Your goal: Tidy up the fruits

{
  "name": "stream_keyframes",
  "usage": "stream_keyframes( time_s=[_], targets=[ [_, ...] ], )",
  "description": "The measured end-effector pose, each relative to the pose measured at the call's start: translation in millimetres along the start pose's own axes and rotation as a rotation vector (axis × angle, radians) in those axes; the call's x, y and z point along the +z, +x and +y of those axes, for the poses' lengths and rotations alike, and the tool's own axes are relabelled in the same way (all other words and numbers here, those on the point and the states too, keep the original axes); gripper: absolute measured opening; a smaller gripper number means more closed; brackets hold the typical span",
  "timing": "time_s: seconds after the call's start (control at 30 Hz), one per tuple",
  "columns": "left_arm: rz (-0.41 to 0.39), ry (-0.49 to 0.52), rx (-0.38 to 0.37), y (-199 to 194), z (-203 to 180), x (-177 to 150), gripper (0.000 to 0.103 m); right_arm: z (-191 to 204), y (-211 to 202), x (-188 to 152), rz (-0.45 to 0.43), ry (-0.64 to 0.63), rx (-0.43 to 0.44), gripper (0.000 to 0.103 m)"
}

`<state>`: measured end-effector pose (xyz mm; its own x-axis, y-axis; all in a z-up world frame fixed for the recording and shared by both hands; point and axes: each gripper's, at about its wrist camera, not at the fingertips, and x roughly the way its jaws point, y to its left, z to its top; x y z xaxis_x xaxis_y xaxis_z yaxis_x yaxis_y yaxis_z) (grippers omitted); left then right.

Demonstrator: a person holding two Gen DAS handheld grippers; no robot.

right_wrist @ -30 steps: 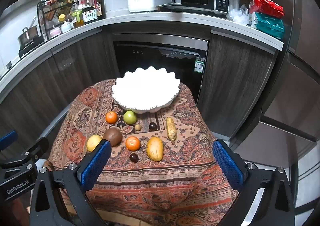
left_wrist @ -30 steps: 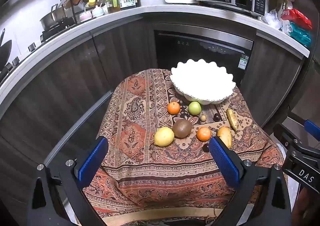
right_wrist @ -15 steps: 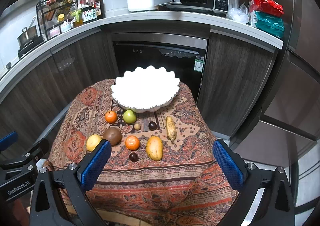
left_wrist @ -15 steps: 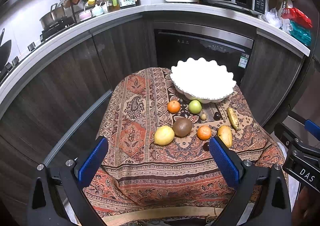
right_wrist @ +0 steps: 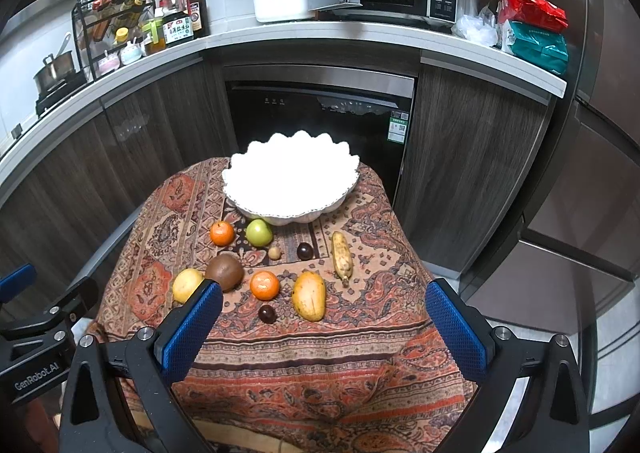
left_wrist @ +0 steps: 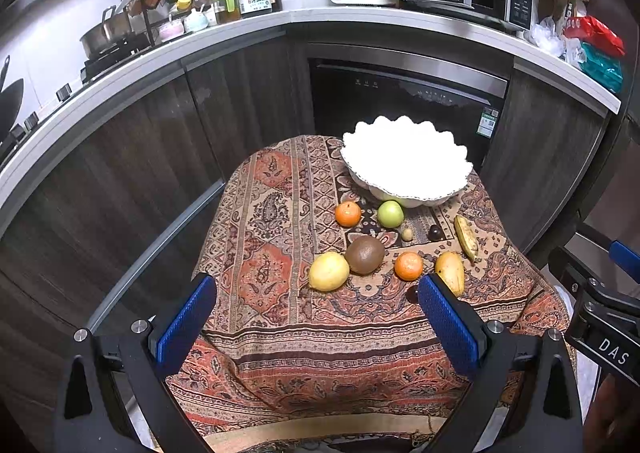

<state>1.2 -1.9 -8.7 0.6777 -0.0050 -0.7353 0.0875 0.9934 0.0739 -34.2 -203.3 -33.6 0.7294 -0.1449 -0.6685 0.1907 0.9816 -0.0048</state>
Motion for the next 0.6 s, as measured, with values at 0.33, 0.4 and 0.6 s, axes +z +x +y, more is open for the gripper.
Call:
stream_keyframes(
  time_s=[0.33, 0.4, 0.6],
  targets=[
    [0.001, -0.001, -0.001, 0.0, 0.8, -0.1, 0.103, -0.4, 0.3, -1.0, 0.002, 0.001, 0.000, 0.102],
    [0.001, -0.001, -0.001, 0.0, 0.8, -0.2, 0.103, -0.4, 0.3, -1.1, 0.002, 0.001, 0.000, 0.102],
    [-0.002, -0.003, 0.001, -0.2, 0.9, -1.3, 0.102, -0.4, 0.2, -1.7, 0.002, 0.002, 0.000, 0.102]
  ],
)
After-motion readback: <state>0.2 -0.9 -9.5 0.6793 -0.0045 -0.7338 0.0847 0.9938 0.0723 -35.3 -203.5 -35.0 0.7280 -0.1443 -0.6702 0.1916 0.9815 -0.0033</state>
